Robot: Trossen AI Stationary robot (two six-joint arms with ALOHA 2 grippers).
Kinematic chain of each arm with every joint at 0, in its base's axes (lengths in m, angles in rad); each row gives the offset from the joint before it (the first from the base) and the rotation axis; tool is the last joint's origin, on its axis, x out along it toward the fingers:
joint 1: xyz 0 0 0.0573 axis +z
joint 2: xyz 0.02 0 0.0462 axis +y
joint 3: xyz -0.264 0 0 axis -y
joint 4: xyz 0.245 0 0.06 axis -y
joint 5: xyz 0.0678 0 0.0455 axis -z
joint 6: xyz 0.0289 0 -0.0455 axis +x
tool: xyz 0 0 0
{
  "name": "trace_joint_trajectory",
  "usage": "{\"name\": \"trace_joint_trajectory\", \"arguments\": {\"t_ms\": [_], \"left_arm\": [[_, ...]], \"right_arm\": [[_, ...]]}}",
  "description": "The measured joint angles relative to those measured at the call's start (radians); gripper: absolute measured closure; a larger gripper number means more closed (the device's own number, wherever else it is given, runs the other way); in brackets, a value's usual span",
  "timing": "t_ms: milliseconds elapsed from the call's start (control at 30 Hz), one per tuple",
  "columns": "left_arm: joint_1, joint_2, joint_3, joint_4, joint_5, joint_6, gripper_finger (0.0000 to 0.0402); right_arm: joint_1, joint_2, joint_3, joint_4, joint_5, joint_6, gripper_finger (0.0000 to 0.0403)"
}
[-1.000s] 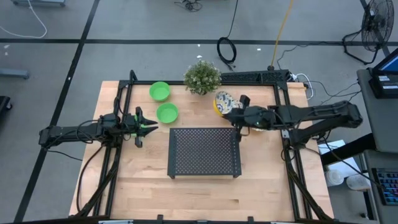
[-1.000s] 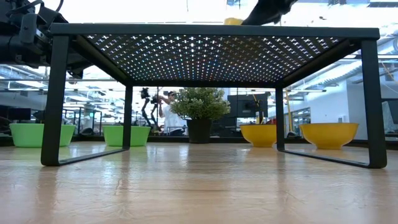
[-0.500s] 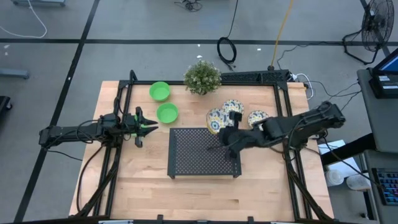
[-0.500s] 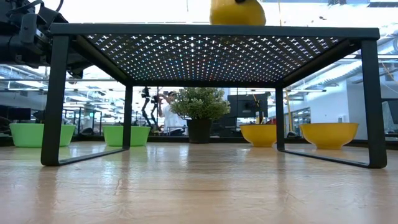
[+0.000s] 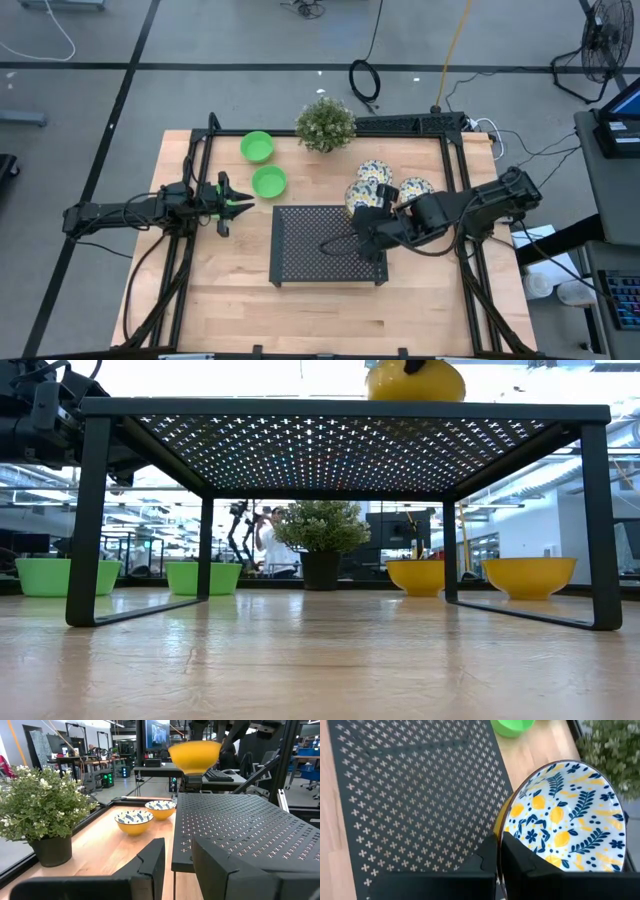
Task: Pick & Place Mini bowls
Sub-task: Put the top right white patterned bowl on the shelf
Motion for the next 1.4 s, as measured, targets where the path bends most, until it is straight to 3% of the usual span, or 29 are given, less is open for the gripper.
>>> {"name": "trace_joint_trajectory", "arguments": {"t_ms": [233,767,1400], "left_arm": [[0.000,0.000,0.000,0.000,0.000,0.000,0.0302],[0.000,0.000,0.000,0.000,0.000,0.000,0.0302],[0.000,0.000,0.000,0.000,0.000,0.000,0.0302]], "right_arm": [[0.003,0.000,0.000,-0.007,0.003,0.055,0.0403],[0.087,0.131,-0.002,-0.072,0.038,-0.043,0.0403],[0.091,0.148,-0.002,-0.106,0.060,-0.013,0.0403]]}}
